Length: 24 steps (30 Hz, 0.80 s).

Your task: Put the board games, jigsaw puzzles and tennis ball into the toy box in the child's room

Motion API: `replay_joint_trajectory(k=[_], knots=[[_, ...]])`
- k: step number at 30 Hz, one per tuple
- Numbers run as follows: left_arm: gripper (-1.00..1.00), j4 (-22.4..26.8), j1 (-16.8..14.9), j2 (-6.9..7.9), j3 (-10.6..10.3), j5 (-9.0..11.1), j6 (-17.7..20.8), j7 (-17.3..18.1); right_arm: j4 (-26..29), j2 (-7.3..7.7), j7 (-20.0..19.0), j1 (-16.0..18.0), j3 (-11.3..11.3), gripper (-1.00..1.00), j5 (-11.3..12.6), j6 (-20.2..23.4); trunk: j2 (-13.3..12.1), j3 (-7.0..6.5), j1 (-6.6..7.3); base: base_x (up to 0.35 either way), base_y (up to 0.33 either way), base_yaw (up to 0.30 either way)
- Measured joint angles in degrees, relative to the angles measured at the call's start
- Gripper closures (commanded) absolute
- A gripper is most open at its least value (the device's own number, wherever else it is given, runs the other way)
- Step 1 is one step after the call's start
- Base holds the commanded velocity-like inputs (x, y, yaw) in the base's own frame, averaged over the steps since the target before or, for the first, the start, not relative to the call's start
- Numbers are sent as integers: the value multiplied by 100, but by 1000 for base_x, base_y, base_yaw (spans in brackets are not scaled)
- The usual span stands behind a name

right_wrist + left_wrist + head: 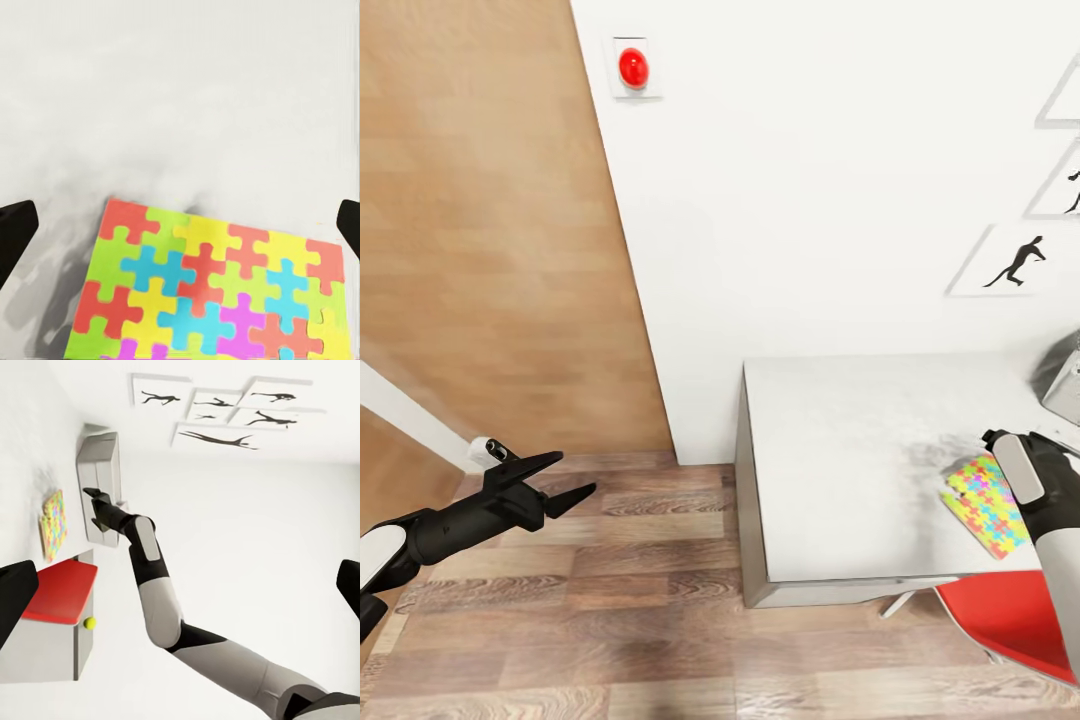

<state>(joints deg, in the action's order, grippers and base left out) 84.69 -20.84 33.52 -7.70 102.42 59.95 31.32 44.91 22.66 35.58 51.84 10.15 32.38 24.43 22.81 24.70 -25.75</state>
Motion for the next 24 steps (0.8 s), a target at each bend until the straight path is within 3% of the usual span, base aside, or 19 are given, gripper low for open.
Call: replay_joint_trajectory(k=[15, 24], knots=[[-100, 8, -1, 3, -15, -1, -1, 0, -471, 166, -31, 0, 233, -100, 21, -17, 0, 32, 0, 0, -35, 0], [-100, 8, -1, 8, -25, -1, -1, 6, -608, 197, -403, -1, 272, -100, 25, 10, 0, 77, 0, 0, 0, 0]])
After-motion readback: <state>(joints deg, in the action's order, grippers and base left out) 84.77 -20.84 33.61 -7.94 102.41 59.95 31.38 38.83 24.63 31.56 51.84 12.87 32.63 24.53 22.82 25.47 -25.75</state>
